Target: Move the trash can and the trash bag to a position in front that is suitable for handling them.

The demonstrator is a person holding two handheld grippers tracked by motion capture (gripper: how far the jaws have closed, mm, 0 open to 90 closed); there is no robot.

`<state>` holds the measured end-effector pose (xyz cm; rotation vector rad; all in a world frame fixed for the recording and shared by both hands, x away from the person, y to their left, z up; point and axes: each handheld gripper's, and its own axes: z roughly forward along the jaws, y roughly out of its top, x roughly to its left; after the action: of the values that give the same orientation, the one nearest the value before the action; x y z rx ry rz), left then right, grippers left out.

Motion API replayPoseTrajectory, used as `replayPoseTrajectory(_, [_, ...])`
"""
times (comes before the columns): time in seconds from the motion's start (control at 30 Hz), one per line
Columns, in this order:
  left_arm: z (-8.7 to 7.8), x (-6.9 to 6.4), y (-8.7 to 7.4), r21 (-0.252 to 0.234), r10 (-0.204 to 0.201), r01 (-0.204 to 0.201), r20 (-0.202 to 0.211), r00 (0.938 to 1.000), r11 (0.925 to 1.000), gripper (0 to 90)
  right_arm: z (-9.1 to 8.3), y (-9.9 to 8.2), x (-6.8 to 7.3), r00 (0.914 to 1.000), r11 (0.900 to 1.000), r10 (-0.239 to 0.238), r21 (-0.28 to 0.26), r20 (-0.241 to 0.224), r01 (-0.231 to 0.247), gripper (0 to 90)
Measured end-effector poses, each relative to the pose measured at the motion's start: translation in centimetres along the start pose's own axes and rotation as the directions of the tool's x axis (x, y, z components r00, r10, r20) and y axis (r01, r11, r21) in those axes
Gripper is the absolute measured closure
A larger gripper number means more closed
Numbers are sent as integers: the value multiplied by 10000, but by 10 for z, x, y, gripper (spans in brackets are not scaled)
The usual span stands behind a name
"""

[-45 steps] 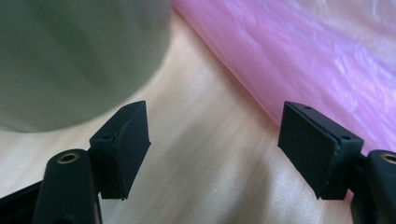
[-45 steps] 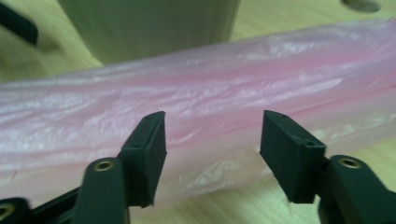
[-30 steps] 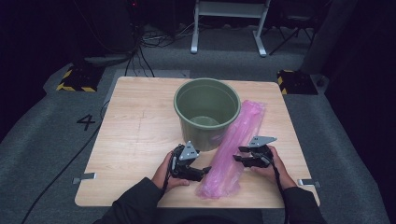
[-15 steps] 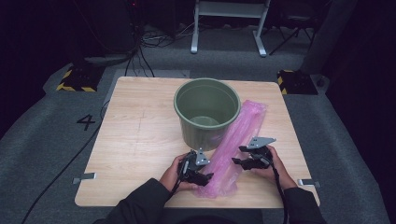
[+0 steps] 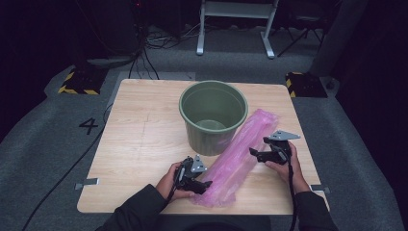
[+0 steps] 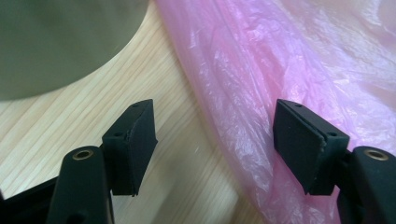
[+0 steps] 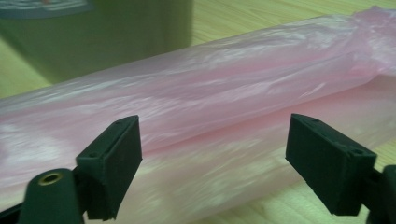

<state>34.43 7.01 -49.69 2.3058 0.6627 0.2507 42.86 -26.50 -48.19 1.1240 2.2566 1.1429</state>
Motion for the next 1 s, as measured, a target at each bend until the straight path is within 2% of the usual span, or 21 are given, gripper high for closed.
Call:
replayPoseTrajectory(0.1, [-6,5,-7,15,-56,56,-105,9999,10000,290,6,1,-1,9996,9998,124,148,237,-128,172])
replayPoseTrajectory(0.3, [-21,13,-24,-105,-183,181,-213,9996,9998,283,28,-2,1,9983,9954,265,901,524,-311,181])
replayPoseTrajectory(0.4, [-27,16,-31,-138,-239,235,-257,9994,9996,283,34,-1,5,9980,9955,91,932,633,-150,191])
replayPoseTrajectory(0.57, [-35,23,-40,-185,-268,263,-281,9992,9995,274,43,6,13,9987,9955,23,946,510,-71,216])
replayPoseTrajectory(0.67, [-38,28,-44,-244,-286,279,-282,9992,9993,271,47,10,18,9993,9962,-154,864,333,125,319])
replayPoseTrajectory(0.7, [-39,30,-46,-279,-266,258,-276,9993,9993,271,47,11,20,9995,9962,-210,851,256,187,379])
replayPoseTrajectory(0.73, [-41,33,-49,-384,-312,302,-268,9992,9988,271,49,13,23,9992,9960,-408,795,-57,411,477])
replayPoseTrajectory(0.77, [-41,33,-49,-384,-312,302,-268,9992,9988,270,49,13,23,9992,9960,-408,795,-57,411,477])
replayPoseTrajectory(0.87, [-43,38,-54,-560,-238,224,-230,9995,9982,266,51,15,28,9970,9949,-660,744,-398,688,614])
replayPoseTrajectory(0.93, [-43,38,-54,-548,-261,249,-213,9994,9982,266,52,16,29,9966,9949,-696,702,-433,725,639])
replayPoseTrajectory(1.0, [-42,39,-54,-547,-276,265,-197,9994,9982,250,53,16,30,9957,9953,-729,601,-574,763,729])
